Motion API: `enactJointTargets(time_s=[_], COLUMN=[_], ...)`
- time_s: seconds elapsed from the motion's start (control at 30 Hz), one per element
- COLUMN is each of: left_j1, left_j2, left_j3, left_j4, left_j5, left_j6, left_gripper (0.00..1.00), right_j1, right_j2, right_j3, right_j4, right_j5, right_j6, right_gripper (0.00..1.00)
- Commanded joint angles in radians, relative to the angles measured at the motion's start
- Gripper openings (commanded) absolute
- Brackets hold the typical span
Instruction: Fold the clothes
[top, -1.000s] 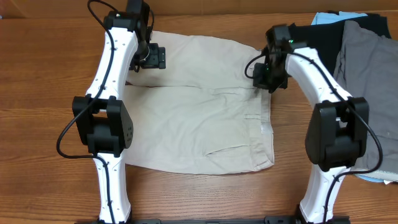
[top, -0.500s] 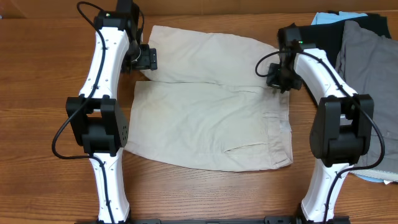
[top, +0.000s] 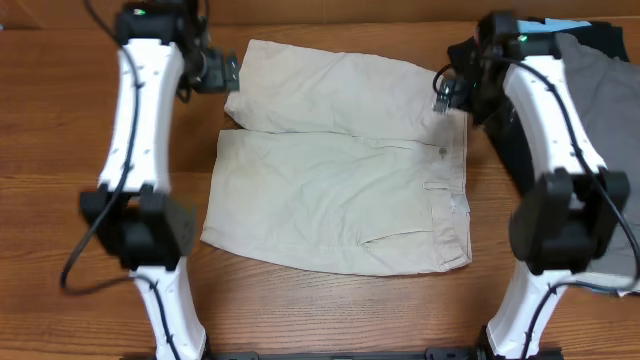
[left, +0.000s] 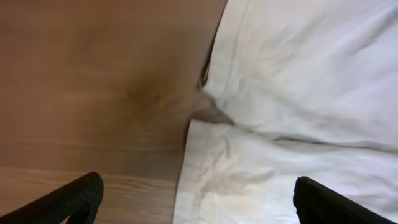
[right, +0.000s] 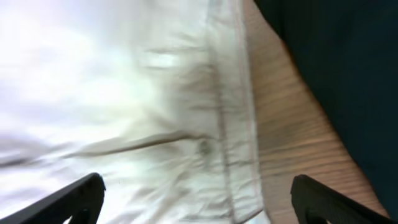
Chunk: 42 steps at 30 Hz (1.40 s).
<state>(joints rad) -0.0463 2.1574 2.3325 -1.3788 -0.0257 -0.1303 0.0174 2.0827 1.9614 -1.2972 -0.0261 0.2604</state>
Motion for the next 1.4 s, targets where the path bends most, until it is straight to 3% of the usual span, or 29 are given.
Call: enactJointTargets(time_s=[0.0,0.17,0.63,1.37], left_j1=[-0.02,-0.057,-0.15,-0.106], left_j2=[-0.124,-0.042,0.322,0.473], left_j3=[0.044,0.026,0.026,-0.002], left_j4=[0.04,0.122,0.285,0.204], left_j5=[0.033,0.108,0.104,0.005], left_j6=[0.12,0.18,0.235,0.095], left_gripper=[1.0,1.0,0.97,0.96], right_j1=[0.014,0.014,0.015,0.015], right_j2=[-0.186,-0.279,-0.278,-0.273], right_j3=[0.074,0.074,0.061,0.06], right_j4=[0.002,0.003,0.007,0.02], right_j5=[-0.116,-0.146,-0.117,-0.095], right_j6=[-0.004,-0.006,-0.055,-0.055], right_gripper=[1.0,1.0,1.0,1.0])
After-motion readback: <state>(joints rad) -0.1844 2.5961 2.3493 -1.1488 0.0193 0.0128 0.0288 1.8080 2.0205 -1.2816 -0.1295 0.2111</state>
